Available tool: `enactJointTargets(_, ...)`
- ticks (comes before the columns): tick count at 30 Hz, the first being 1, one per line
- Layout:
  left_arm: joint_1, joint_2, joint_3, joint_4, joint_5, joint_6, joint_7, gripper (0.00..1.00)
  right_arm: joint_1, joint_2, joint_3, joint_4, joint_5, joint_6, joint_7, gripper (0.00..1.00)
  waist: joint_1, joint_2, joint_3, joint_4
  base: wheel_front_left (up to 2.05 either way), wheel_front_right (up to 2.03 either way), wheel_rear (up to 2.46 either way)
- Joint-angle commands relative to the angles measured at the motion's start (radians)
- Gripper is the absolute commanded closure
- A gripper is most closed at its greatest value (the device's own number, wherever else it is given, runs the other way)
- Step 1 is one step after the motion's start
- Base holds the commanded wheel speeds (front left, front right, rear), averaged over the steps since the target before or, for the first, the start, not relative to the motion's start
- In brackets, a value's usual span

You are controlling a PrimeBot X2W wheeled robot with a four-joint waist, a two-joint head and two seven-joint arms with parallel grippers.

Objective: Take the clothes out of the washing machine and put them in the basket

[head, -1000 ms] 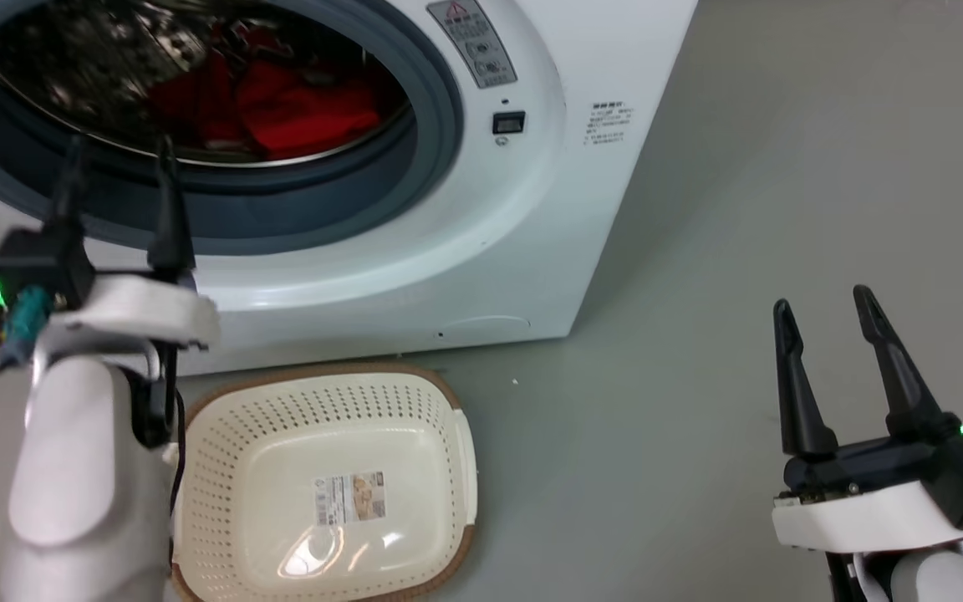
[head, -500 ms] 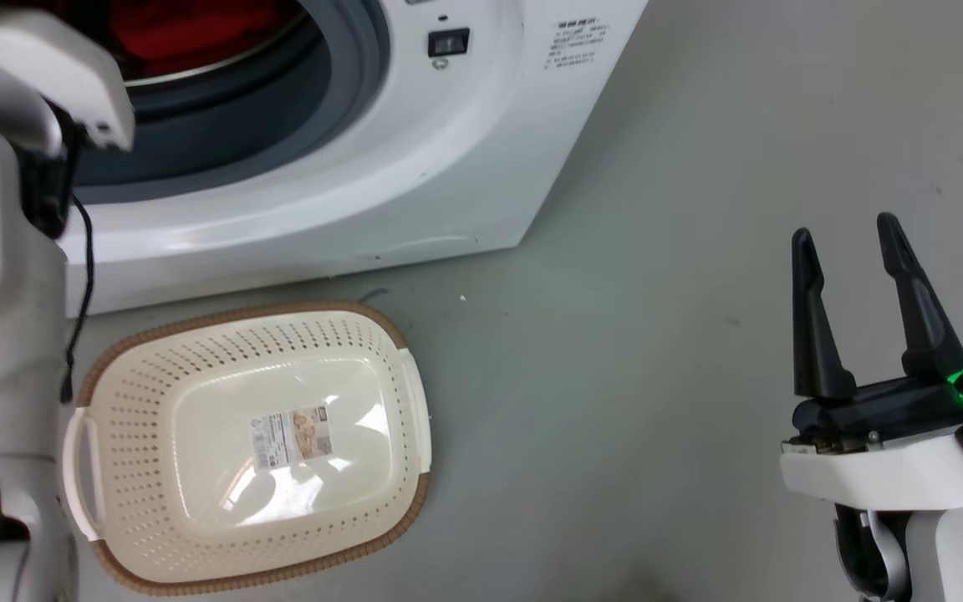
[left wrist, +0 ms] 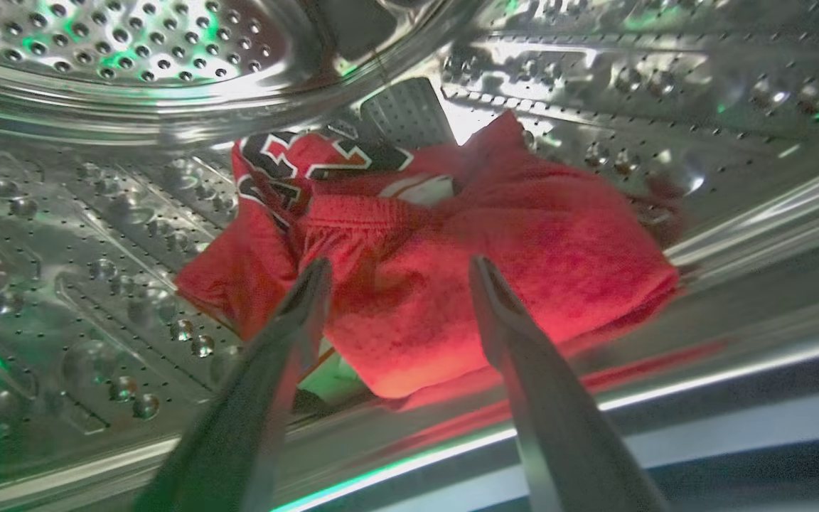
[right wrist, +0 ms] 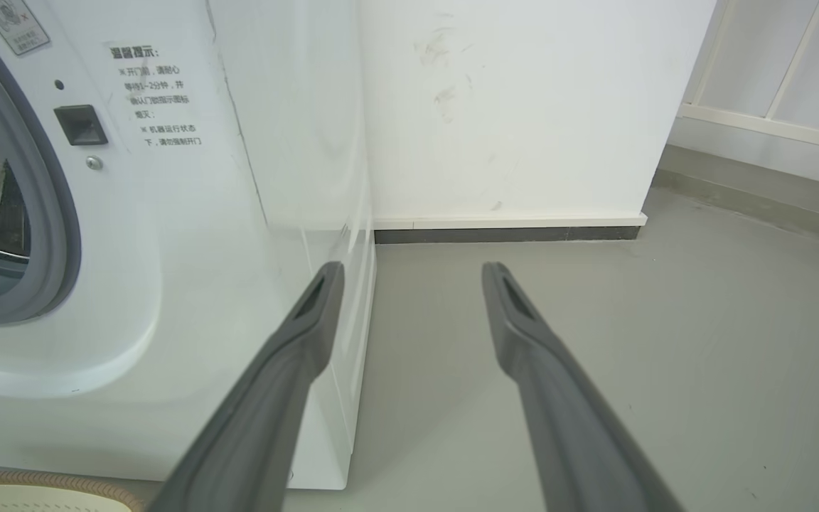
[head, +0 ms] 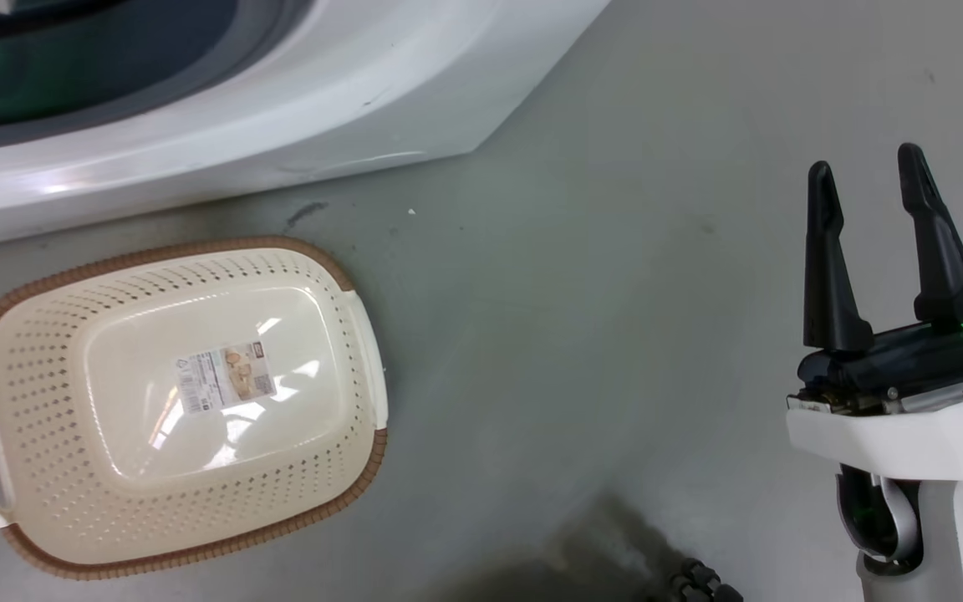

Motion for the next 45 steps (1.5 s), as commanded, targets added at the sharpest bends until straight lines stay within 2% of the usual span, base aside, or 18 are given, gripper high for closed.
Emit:
enactJointTargets(1,-0.022,0.009,-0.020,0.003,-0.011,0.000,0.020,0.00,-0.019,0.000,0.004,-0.008,0.009,-0.001,-0.002,0.00,-0.0002,0.0000,0.032,-0.020,0.00,0.00,0.00)
enactJointTargets(9,-0.172,0.066,-0.135,0.032,-0.141,0.000,0.256,0.00,-0.054,0.000,0.015,-0.027,0.034,-0.001,-0.002,0.00,-0.0002,0.0000,0.109,-0.056,0.00,0.00,0.00)
enactJointTargets(15,-0.267,0.106,-0.183,0.062,-0.181,0.000,0.387,0.00,-0.069,0.000,0.021,-0.039,0.063,-0.001,-0.002,0.00,-0.0002,0.0000,0.167,-0.089,0.00,0.00,0.00)
enactJointTargets(24,-0.328,0.103,-0.210,0.141,-0.183,-0.001,0.449,0.00,-0.079,0.000,0.023,-0.047,0.085,-0.001,-0.002,0.00,-0.0002,0.0000,0.224,-0.112,0.00,0.00,0.00)
enactJointTargets(30,-0.343,0.093,-0.235,0.166,-0.188,-0.001,0.434,0.00,-0.087,0.000,0.024,-0.049,0.090,-0.001,-0.002,0.00,-0.0002,0.0000,0.239,-0.115,0.00,0.00,0.00)
enactJointTargets(32,-0.342,0.094,-0.247,0.171,-0.193,-0.001,0.426,1.00,-0.087,0.000,0.024,-0.047,0.090,-0.001,-0.002,0.00,-0.0002,0.0000,0.239,-0.115,0.00,0.00,0.00)
enactJointTargets(38,-0.343,0.106,-0.273,0.171,-0.207,-0.001,0.343,1.00,-0.085,0.000,0.028,-0.043,0.076,-0.001,-0.002,0.00,-0.0002,0.0000,0.214,-0.104,0.00,0.00,0.00)
enactJointTargets(45,-0.296,0.102,-0.302,0.179,-0.244,-0.001,0.171,1.00,-0.077,0.000,0.026,-0.039,0.053,-0.001,-0.002,0.00,-0.0002,0.0000,0.145,-0.082,0.00,0.00,0.00)
